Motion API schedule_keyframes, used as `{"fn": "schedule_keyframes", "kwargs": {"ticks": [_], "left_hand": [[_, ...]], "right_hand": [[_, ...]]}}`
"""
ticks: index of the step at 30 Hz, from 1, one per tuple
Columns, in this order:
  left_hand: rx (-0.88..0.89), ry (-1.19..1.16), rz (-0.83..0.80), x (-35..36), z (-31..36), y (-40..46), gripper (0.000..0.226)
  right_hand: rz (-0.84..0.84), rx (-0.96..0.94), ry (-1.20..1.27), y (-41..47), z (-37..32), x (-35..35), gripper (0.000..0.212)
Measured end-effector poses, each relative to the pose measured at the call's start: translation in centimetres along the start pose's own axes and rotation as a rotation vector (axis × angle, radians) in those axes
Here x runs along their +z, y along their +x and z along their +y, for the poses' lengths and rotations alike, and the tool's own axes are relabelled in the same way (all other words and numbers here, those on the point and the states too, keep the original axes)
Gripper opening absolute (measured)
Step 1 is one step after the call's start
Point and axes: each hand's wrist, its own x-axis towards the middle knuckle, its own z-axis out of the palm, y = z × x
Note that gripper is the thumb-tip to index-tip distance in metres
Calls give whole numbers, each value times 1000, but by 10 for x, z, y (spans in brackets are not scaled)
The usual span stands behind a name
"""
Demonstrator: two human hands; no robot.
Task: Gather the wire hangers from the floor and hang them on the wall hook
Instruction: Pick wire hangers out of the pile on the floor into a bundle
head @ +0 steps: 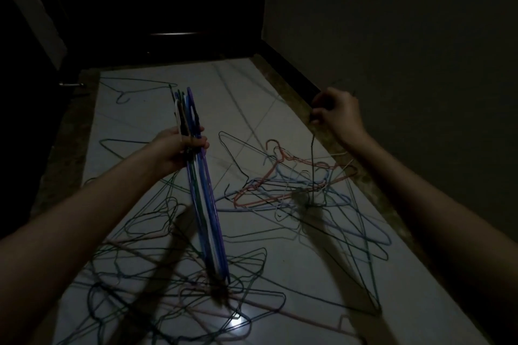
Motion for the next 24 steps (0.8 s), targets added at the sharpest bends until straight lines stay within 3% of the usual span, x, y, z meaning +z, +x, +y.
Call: {"fn": "schedule_keyframes", "kwargs": {"ticks": [5,9,12,16,24], "left_hand": [[13,-20,-8,-7,-2,-4,26],[9,-7,0,-24,-5,-8,26],[-2,-23,25,-35,-8,-9,27],[-4,-52,53,-39,-9,-13,25],[-10,-6,37,-33,-9,-4,24]], "right_hand": [[-186,44,-23,-9,19,48,23],[-237,-25,-139,-2,32,81,21],[-359,-78,-318,7,44,96,35],[-498,-103,-354,-8,66,98,45],[-439,259,-277,-102,137,70,31]]}}
